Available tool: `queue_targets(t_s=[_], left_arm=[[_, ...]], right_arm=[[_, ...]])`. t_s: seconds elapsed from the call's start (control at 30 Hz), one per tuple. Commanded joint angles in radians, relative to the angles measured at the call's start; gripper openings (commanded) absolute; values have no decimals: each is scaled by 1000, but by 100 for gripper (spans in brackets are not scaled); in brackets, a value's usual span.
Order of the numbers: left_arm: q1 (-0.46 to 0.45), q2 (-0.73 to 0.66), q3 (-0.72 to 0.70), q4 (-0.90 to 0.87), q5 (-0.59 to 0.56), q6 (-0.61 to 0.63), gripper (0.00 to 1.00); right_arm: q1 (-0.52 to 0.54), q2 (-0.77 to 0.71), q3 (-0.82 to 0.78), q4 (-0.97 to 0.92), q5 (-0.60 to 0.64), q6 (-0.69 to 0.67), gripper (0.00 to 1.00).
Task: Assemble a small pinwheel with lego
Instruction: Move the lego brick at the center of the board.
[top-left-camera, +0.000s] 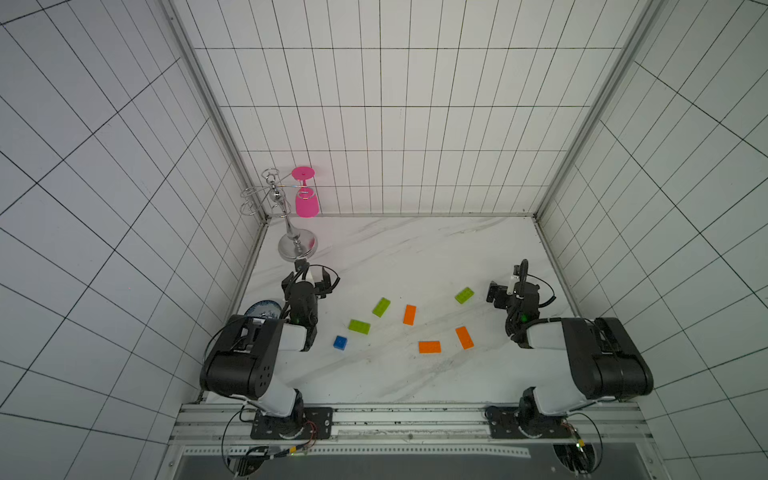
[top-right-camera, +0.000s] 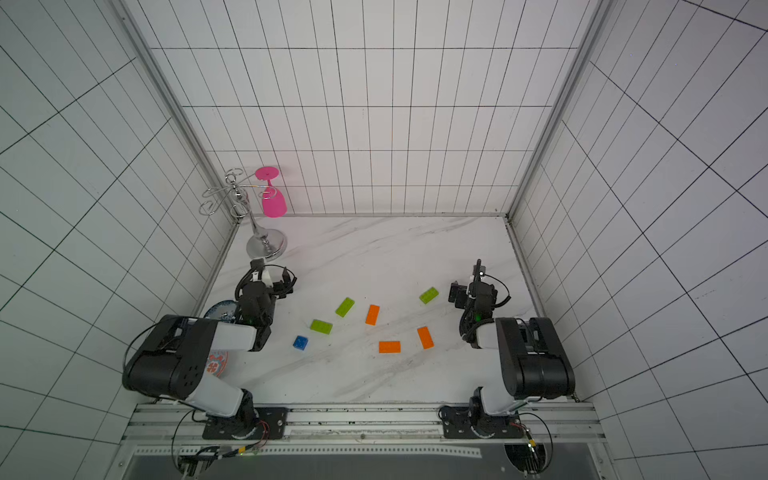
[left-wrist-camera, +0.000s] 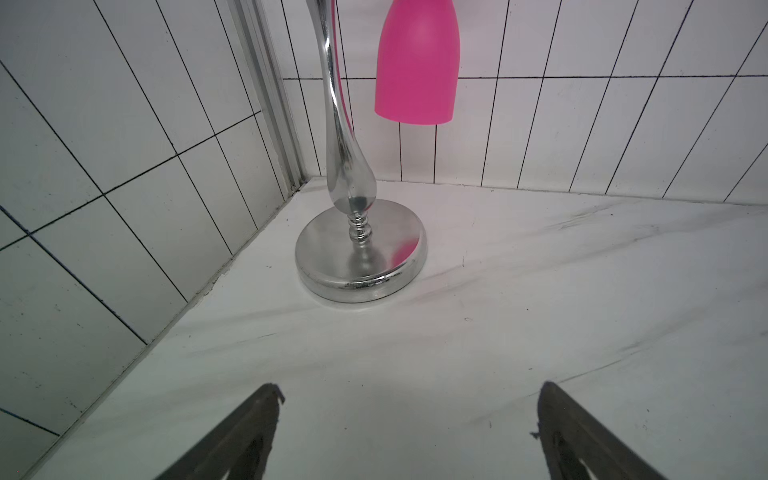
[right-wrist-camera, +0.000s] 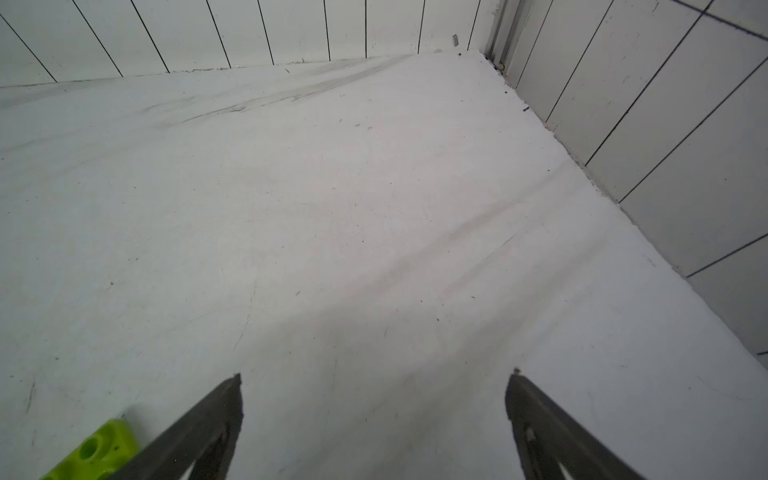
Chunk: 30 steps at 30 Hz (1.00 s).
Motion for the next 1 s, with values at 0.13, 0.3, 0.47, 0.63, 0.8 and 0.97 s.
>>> queue_targets(t_s=[0.13, 0.3, 0.47, 0.63, 0.8, 0.97], left_arm=[[0, 10, 12, 31, 8, 18, 98], [0, 9, 11, 31, 7, 17, 97], [0, 10, 13, 31, 7, 19, 97], [-5, -16, -14, 86, -27, 26, 98], [-122, -221, -42, 4, -262, 89, 98], [-289, -387, 138, -478, -635, -128, 97]], right_arm=[[-10, 9, 57, 42, -4, -11, 98], [-10, 9, 57, 41, -5, -10, 99], [-10, 9, 57, 39, -4, -10, 99], [-10, -7, 46, 52, 4, -8, 99], [37, -211, 51, -113, 31, -64, 99], [134, -380, 104, -260, 66, 68, 98]])
